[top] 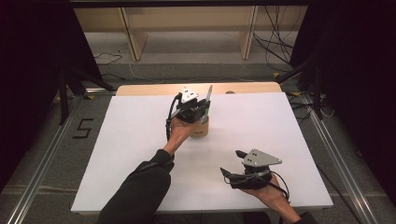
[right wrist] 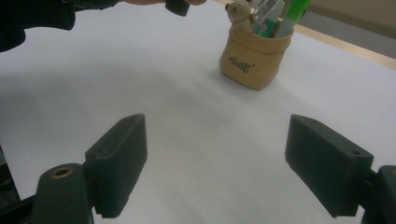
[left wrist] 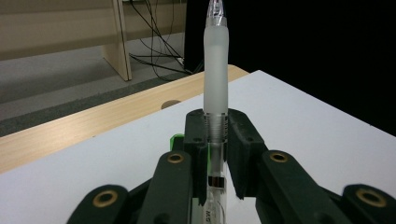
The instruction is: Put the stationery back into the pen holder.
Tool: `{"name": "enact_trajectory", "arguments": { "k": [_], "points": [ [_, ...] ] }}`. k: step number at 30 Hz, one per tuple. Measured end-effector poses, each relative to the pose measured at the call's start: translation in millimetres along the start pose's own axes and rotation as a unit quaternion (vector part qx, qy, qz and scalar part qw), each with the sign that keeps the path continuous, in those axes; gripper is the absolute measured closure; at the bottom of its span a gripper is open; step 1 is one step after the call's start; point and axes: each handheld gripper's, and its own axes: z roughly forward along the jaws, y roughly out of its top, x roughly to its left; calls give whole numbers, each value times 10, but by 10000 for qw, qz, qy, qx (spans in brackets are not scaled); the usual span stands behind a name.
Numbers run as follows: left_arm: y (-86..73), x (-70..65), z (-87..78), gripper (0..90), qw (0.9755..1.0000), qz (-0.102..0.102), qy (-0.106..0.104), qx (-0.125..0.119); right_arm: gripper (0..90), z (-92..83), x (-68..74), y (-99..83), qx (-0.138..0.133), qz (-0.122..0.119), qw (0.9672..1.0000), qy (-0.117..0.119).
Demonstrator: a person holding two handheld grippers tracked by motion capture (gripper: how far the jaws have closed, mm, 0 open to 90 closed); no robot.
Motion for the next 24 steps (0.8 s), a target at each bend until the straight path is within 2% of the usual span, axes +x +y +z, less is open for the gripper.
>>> {"name": "enact_trajectory", "arguments": {
  "k": [10, 24],
  "points": [
    [-30, 5, 73, 785, 9997, 179, 173, 42, 220, 5, 3, -4, 16, -24, 10000, 37],
    [-51, -7, 90, 778, 9995, 172, 250, 123, 226, 12, 12, -6, 27, -64, 10000, 52]
  ]
}}
